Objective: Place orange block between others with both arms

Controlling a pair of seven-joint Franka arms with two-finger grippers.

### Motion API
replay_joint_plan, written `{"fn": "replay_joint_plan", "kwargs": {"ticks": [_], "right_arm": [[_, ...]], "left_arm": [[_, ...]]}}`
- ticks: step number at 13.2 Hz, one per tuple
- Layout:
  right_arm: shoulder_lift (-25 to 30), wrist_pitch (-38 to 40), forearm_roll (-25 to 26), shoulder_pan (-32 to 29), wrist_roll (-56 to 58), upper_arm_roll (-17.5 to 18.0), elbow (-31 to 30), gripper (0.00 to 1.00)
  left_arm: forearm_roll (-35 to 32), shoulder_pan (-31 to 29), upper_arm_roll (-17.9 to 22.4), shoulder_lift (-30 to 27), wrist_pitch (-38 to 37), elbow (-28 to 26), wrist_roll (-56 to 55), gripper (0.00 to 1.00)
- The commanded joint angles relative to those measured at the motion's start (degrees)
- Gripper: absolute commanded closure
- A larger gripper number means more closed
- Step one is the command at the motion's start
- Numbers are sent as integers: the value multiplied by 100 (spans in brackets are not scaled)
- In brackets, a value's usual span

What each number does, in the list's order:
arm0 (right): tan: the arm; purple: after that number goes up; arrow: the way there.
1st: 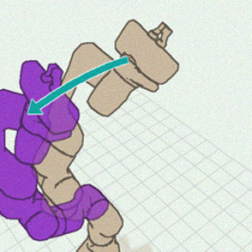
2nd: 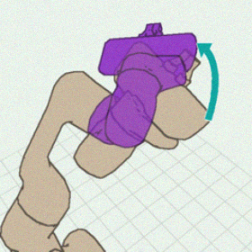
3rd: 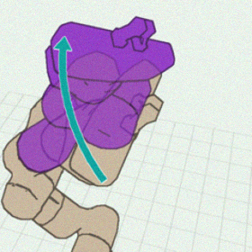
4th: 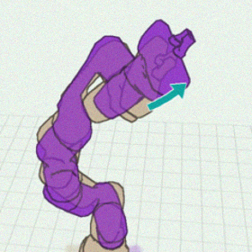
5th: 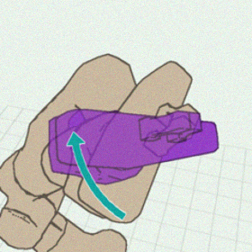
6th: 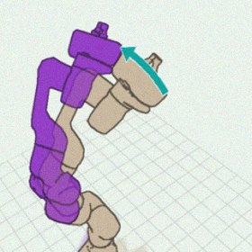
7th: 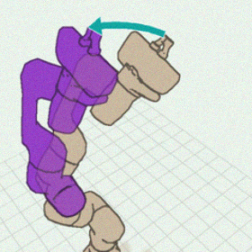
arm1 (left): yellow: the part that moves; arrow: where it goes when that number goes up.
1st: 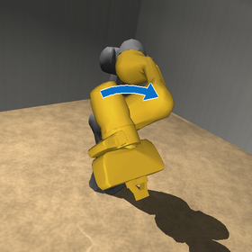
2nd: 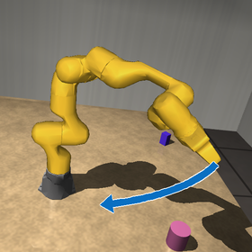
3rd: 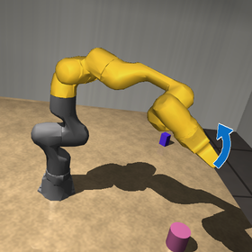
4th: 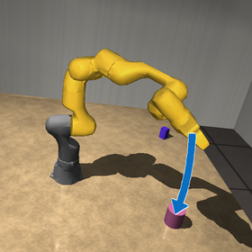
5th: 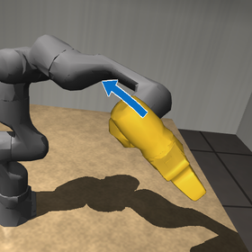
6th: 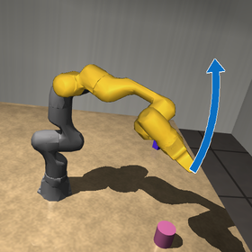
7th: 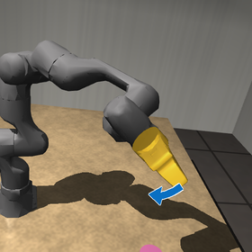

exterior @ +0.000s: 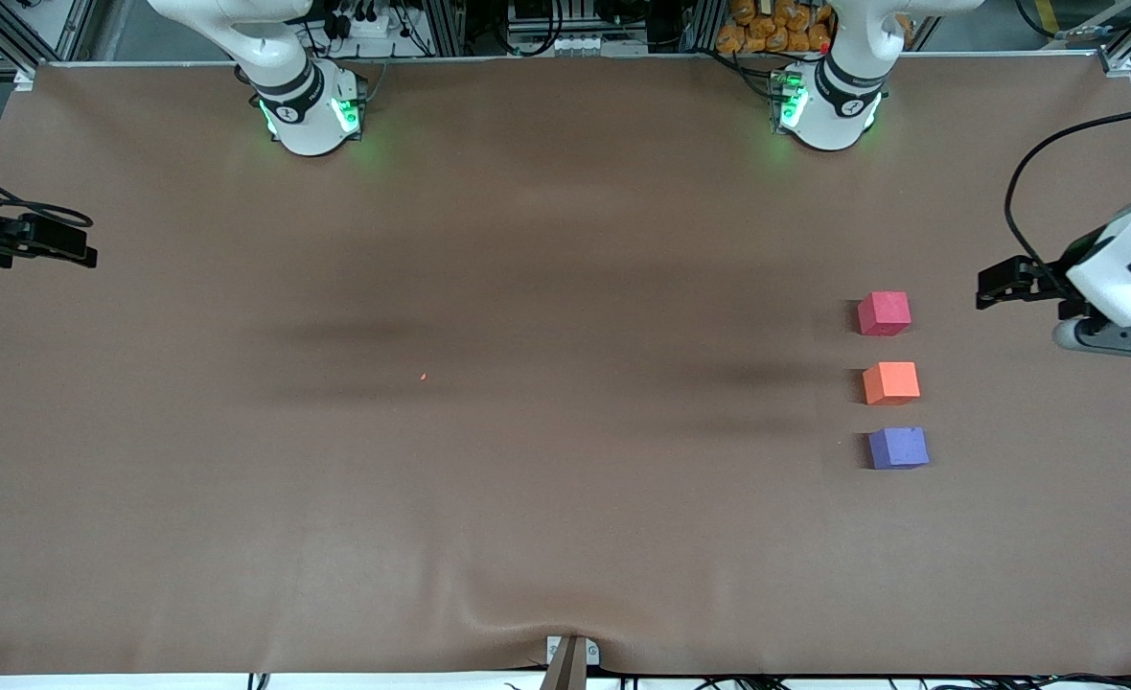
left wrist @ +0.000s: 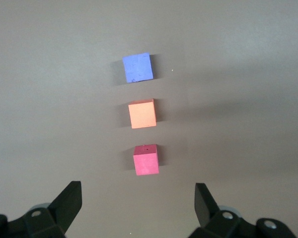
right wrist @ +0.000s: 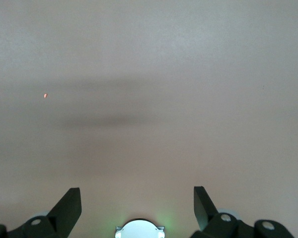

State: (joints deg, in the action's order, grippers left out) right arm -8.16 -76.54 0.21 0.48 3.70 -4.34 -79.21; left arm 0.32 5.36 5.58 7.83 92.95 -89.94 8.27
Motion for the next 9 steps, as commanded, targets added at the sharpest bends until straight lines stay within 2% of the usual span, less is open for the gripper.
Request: {"fn": "replay_joint_plan", "kwargs": {"ticks": [1, 6, 9], "right_arm": [[8, 34, 23, -83, -1, 65, 29, 0], [16, 34, 58, -83, -1, 73, 29, 0], [16, 34, 58, -83, -1, 73, 29, 0]], "left_arm": [[284, -324, -109, -19, 189, -59, 140, 0], [276, -448, -373, -54, 189, -51, 122, 0], [267, -378, -382, -62, 154, -24, 113, 0]]}}
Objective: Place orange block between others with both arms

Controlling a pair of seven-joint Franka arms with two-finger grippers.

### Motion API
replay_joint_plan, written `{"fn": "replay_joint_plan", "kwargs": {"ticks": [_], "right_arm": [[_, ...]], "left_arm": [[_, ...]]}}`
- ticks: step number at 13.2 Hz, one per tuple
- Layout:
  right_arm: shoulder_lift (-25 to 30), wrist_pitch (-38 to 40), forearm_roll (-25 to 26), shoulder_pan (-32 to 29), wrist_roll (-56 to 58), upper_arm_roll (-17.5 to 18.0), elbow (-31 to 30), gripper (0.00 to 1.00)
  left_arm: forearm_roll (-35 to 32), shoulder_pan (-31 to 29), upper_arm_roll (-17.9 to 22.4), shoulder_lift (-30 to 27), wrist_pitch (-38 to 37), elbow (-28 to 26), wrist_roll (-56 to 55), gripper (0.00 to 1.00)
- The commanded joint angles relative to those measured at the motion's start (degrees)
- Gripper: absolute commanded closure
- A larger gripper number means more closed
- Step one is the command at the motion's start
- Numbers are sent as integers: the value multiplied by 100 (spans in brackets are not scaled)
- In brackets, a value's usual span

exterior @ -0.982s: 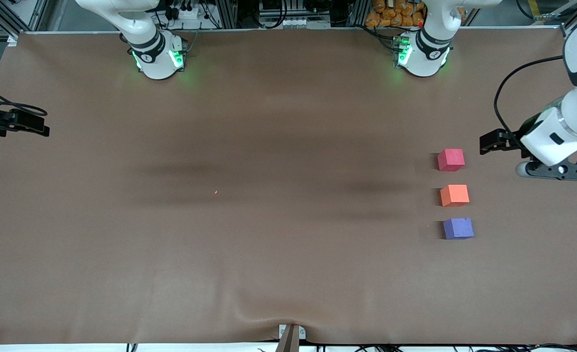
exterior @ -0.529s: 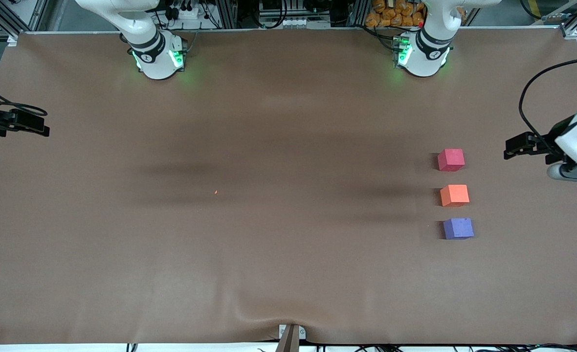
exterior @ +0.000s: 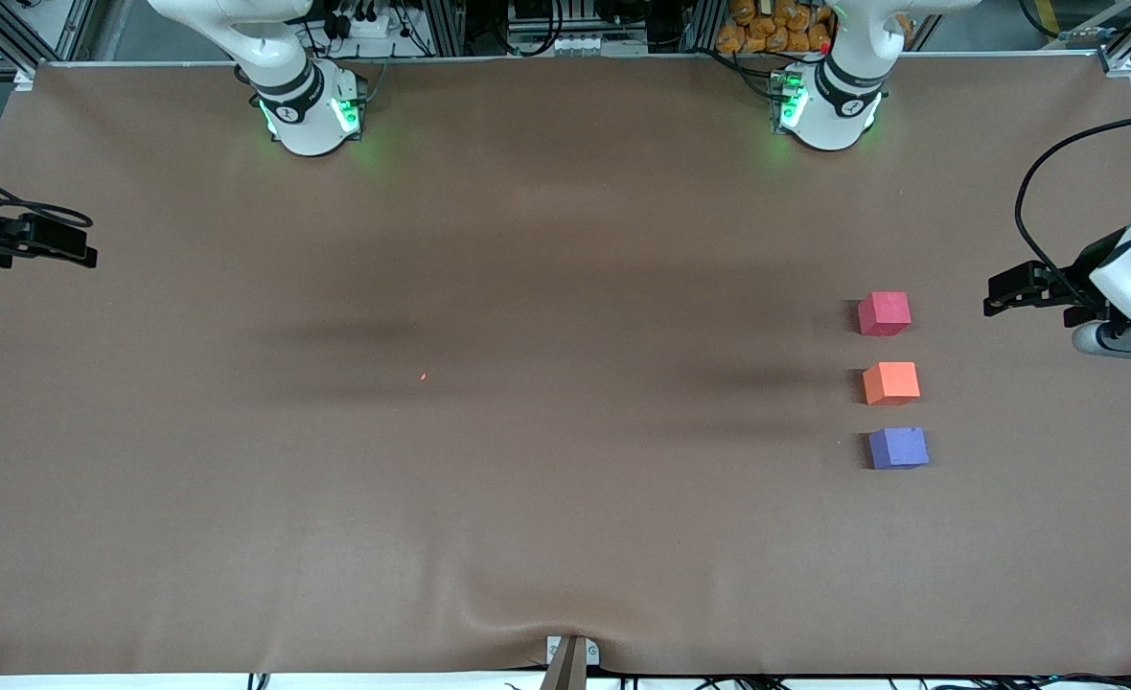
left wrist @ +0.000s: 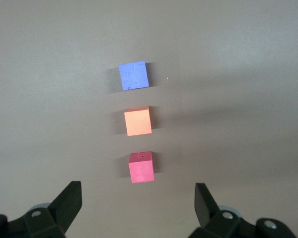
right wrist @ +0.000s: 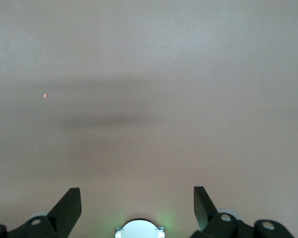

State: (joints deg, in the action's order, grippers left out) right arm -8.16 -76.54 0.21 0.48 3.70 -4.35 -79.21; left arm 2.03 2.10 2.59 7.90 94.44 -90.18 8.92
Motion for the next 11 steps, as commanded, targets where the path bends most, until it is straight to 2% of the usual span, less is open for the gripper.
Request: {"fn": "replay_joint_plan", "kwargs": {"ticks": [1, 4, 7, 11], "right_arm": [[16, 34, 58, -83, -1, 74, 29, 0], [16, 25, 58, -83, -1, 74, 29, 0], [16, 34, 76, -83, -1, 74, 29, 0], [16, 25, 67, -83, -1, 74, 29, 0]], "left_arm": [[87, -43, -92, -78, 4, 26, 5, 0], [96, -52, -294, -270, -127, 18, -57, 0], [105, -60, -469, -429, -707, 26, -520, 0], [96, -104, -540, -438, -664, 26, -734, 0]]}}
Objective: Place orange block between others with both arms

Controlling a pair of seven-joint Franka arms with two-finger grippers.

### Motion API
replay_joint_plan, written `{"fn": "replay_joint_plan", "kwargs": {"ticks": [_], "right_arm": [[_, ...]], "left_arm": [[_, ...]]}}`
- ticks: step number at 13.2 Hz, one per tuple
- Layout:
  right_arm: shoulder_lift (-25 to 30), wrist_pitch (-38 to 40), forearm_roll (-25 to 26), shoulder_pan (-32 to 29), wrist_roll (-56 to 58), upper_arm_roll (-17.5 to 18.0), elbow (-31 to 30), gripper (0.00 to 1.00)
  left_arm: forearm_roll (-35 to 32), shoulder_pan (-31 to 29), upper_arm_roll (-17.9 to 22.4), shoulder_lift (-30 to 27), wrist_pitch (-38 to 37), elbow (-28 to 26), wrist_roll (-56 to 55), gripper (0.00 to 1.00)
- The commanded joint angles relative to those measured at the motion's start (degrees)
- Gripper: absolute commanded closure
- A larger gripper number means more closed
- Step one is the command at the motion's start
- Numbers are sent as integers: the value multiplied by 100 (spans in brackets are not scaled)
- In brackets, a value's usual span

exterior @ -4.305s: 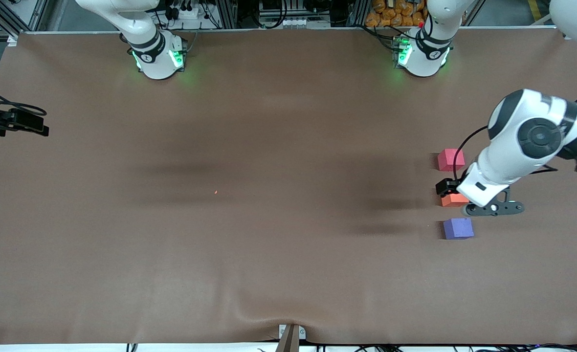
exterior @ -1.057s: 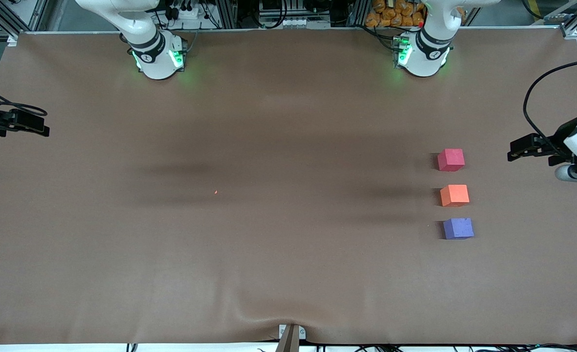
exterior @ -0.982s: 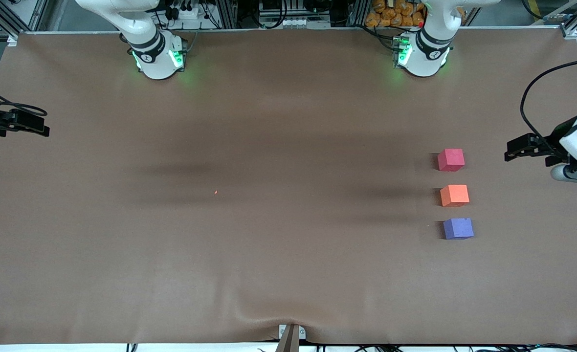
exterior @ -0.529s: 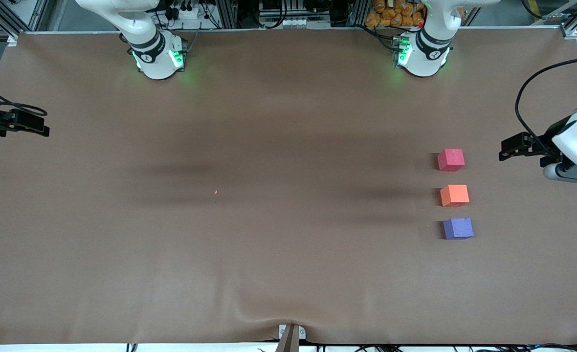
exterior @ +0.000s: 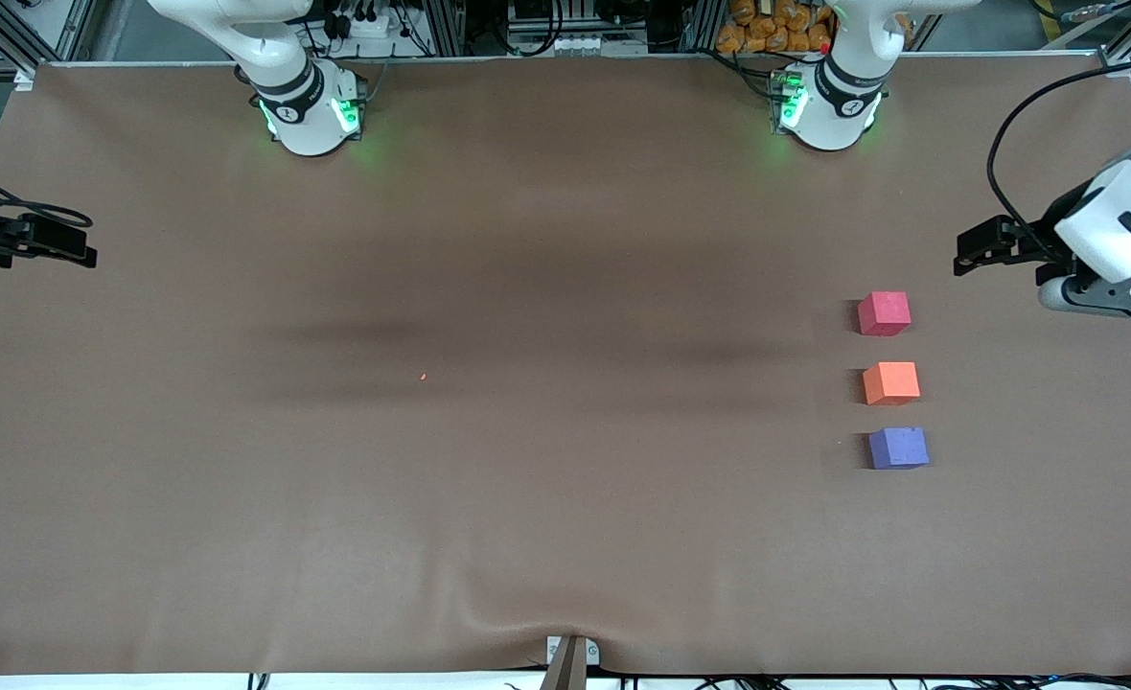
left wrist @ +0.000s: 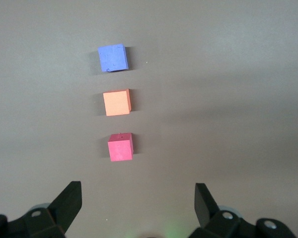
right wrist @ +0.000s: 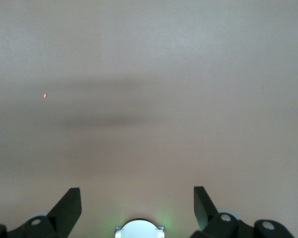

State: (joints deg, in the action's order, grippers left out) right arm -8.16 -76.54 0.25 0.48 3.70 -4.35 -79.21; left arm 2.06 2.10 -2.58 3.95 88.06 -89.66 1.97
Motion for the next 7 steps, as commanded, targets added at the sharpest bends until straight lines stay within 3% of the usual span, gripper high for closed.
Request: {"fn": "replay_joint_plan", "kwargs": {"ticks": [1, 7], "right_arm": [[16, 25, 63, -83, -1, 75, 29, 0], [16, 25, 54, -92, -1, 75, 29, 0]], "left_arm": [[93, -105, -14, -44, -26, -25, -39, 0], [58, -113, -14, 26, 177, -60, 14, 0]]}}
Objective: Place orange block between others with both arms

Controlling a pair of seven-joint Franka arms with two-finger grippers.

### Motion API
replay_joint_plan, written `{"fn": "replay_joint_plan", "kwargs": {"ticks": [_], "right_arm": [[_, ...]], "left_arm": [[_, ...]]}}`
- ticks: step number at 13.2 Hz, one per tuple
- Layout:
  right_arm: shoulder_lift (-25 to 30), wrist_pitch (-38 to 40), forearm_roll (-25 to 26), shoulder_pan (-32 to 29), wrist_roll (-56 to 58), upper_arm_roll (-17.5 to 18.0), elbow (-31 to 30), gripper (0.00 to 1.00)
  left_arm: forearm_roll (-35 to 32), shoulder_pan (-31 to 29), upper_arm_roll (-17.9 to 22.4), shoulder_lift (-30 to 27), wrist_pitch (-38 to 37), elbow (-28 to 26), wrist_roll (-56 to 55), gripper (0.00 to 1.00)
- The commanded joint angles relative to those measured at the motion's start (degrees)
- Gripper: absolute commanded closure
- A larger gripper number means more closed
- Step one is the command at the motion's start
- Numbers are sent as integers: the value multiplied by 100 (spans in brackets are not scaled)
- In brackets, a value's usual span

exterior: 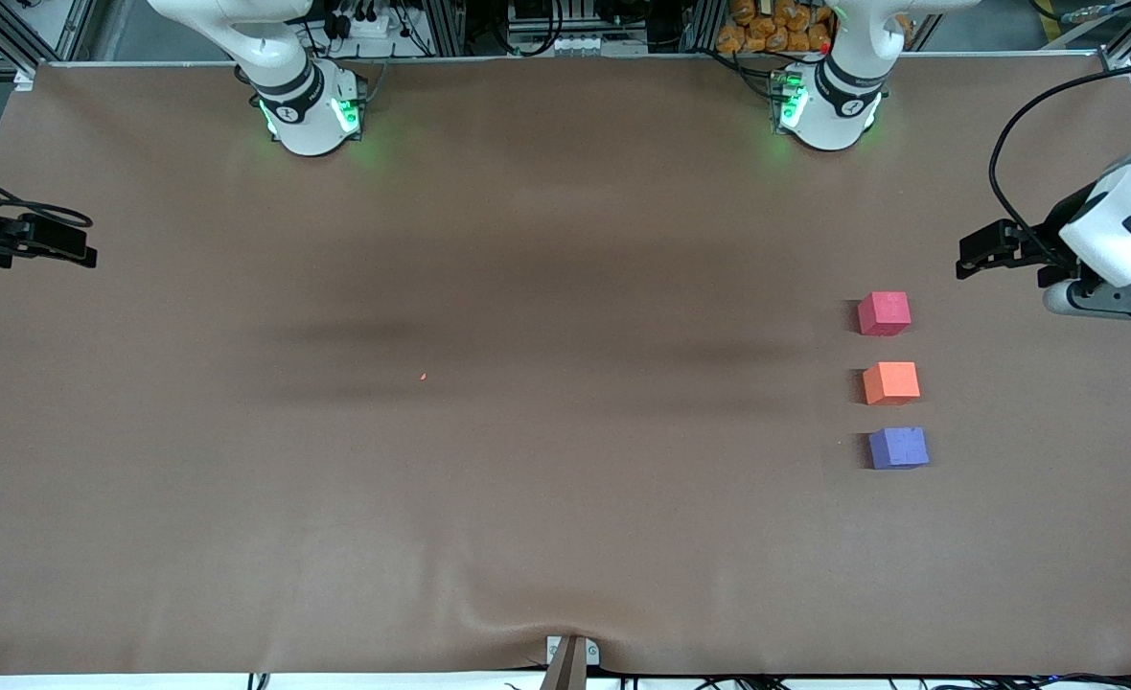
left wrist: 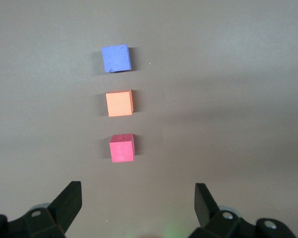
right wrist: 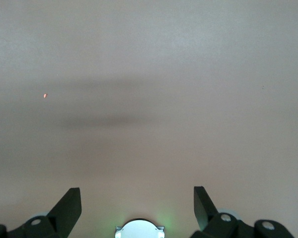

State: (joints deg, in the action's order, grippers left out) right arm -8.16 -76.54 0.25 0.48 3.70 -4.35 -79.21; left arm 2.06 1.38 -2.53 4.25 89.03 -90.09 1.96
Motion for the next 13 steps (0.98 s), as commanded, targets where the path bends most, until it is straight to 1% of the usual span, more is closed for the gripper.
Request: {"fn": "replay_joint_plan", "kwargs": {"ticks": [1, 6, 13], "right_arm": [[17, 25, 54, -83, -1, 75, 29, 0], [17, 25, 54, -92, -1, 75, 29, 0], [8, 25, 45, -83, -1, 75, 29, 0]], "left_arm": [[58, -41, -19, -3, 80, -18, 15, 0], [32, -191, -10, 50, 18, -27, -82, 0], [-100, -138, -54, 41, 27, 9, -222, 0]]}}
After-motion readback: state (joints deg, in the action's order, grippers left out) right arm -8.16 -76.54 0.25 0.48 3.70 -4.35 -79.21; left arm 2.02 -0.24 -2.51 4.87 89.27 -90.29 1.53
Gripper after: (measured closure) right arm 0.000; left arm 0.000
